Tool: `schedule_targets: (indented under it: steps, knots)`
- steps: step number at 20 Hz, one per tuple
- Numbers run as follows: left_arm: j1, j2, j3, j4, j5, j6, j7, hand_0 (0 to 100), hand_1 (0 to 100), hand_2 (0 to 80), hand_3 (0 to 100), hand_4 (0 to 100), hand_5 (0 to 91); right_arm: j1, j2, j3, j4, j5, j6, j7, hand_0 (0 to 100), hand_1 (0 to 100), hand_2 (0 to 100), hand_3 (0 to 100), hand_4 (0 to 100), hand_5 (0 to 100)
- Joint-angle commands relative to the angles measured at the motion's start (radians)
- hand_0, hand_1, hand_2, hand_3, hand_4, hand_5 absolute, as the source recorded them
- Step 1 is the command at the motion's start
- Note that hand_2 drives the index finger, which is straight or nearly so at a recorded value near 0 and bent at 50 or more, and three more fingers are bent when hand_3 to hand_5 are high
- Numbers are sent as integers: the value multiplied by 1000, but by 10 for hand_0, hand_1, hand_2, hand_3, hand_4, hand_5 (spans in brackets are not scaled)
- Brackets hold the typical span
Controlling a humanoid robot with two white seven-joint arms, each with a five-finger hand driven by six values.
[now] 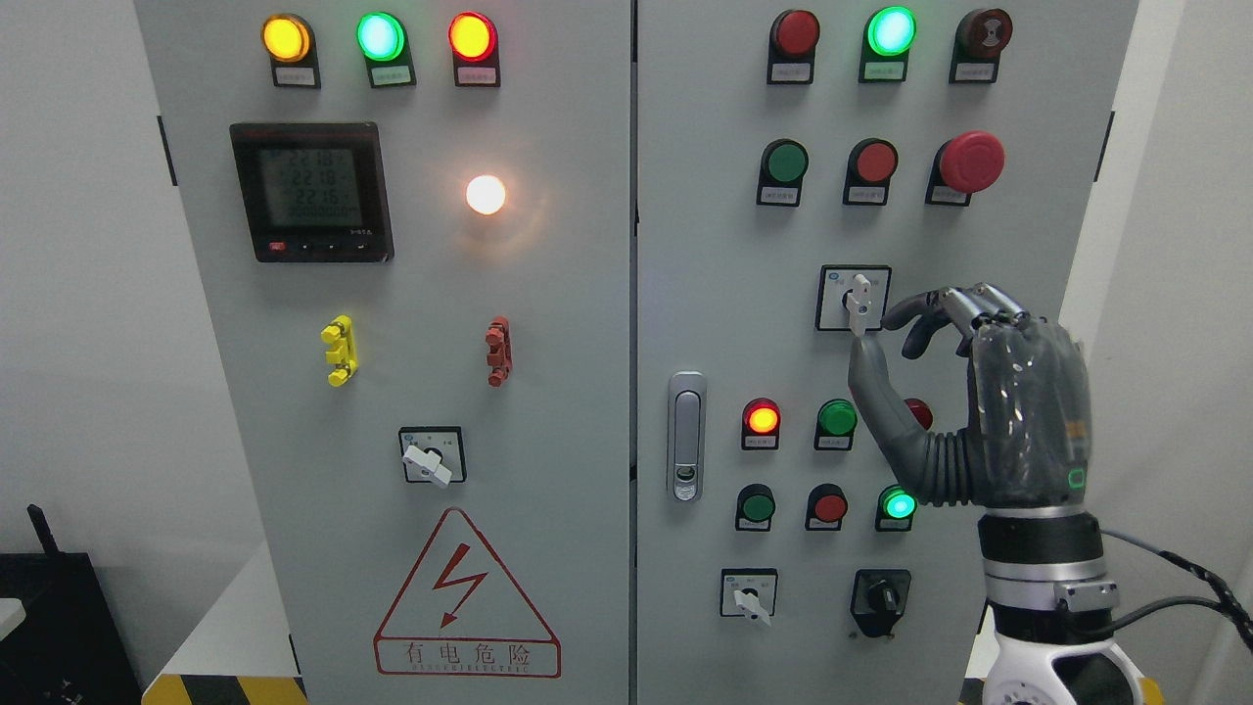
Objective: Rotate and turn off gray switch
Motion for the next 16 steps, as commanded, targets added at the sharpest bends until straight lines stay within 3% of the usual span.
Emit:
schedule_targets:
  steps: [1, 5, 16]
  knots:
    - [-1, 0, 31, 23, -8, 1, 0, 120, 389, 0, 0, 0, 0, 80, -14, -74, -89, -1, -37, -6, 419, 264, 109, 77, 0, 0]
    - [-1, 0, 32, 23, -8, 1, 0, 120, 389, 0, 0, 0, 0, 111, -17, -96, -111, -1, -63, -4, 323, 272, 1, 0, 0, 0]
    - [-1, 0, 32, 23, -8, 1, 0, 120, 389, 0, 0, 0, 0, 145, -30, -105, -117, 1, -66, -3, 247, 311, 0, 0, 0, 0]
